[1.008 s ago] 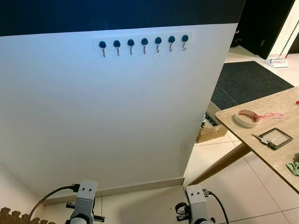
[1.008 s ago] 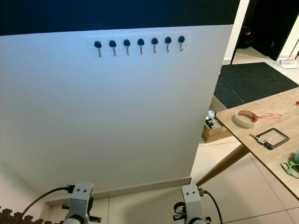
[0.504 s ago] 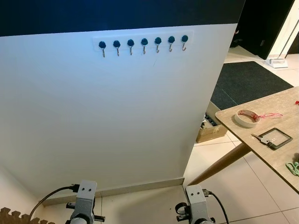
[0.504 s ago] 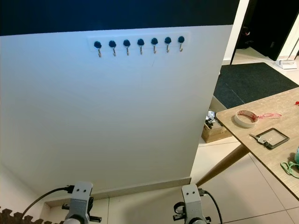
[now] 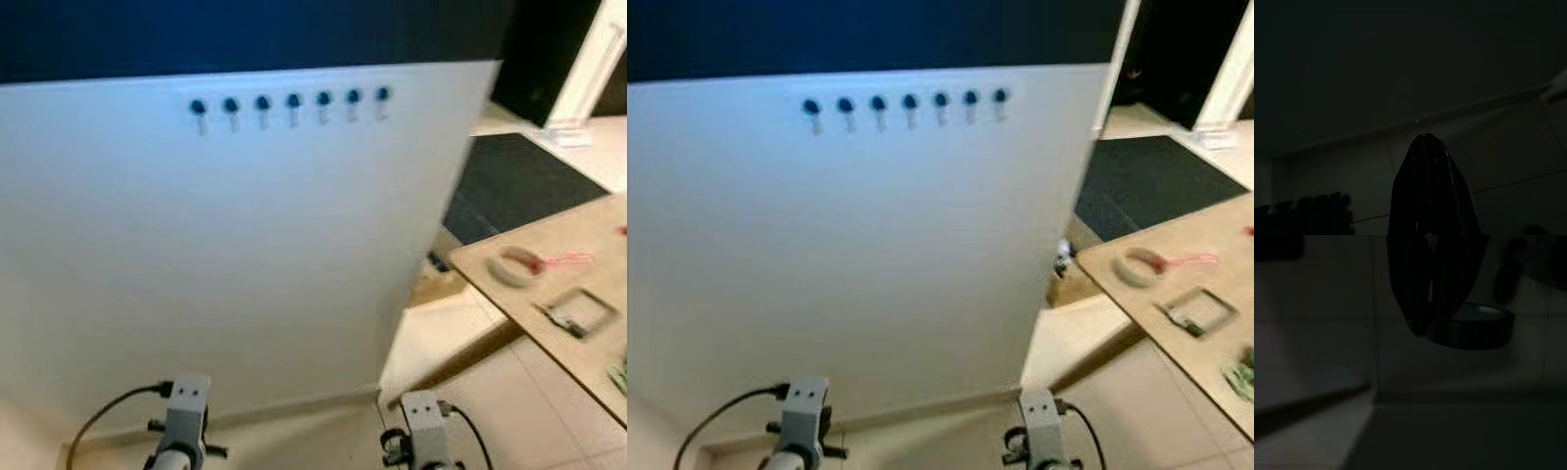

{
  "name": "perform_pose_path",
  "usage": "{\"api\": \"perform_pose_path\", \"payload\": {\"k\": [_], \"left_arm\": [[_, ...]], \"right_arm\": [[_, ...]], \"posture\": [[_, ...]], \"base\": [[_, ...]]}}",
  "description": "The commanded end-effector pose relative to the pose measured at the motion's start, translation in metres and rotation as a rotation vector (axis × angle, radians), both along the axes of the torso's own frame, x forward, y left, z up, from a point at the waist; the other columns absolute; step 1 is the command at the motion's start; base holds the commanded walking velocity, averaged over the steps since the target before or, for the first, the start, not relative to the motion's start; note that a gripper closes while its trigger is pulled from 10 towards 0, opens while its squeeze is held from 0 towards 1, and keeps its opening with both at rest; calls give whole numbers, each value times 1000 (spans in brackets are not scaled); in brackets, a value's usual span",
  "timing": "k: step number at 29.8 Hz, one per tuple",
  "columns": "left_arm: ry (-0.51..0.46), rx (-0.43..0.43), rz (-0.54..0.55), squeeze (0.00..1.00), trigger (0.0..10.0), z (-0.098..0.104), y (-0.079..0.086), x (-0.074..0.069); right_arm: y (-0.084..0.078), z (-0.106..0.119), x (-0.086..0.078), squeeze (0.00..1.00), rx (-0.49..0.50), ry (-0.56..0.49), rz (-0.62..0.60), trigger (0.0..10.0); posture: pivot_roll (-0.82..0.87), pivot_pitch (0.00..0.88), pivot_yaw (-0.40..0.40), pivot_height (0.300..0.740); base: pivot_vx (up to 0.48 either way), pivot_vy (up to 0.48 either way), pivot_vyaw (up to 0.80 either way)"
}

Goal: Hang keys on a hook

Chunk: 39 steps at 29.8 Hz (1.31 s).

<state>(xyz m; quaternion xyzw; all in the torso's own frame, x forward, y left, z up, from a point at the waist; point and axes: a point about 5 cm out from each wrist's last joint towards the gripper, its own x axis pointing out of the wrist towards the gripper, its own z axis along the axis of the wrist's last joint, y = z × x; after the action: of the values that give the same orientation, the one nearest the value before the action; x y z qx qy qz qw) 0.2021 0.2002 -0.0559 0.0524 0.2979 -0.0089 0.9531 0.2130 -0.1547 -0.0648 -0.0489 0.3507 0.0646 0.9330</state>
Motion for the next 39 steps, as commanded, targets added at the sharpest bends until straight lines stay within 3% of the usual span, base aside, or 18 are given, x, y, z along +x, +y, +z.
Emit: {"api": "perform_pose_path", "payload": {"k": [1,20,39], "left_arm": [[-6,1,-2,16,10000,2,-1,4],[-47,39,2,0,10000,5,4,4],[-55,37,1,0,10000,4,2,2]], "right_arm": [[-2,-4,-7,0,-10,26,5,10000],[-1,-4,-6,0,-31,20,44,10000],[0,-4,-7,0,-34,23,57,10000]], "posture": [[53,26,21,740],[56,24,19,740],[57,24,18,740]], "base": [[334,0,0],[0,0,0],[0,0,707]]}}
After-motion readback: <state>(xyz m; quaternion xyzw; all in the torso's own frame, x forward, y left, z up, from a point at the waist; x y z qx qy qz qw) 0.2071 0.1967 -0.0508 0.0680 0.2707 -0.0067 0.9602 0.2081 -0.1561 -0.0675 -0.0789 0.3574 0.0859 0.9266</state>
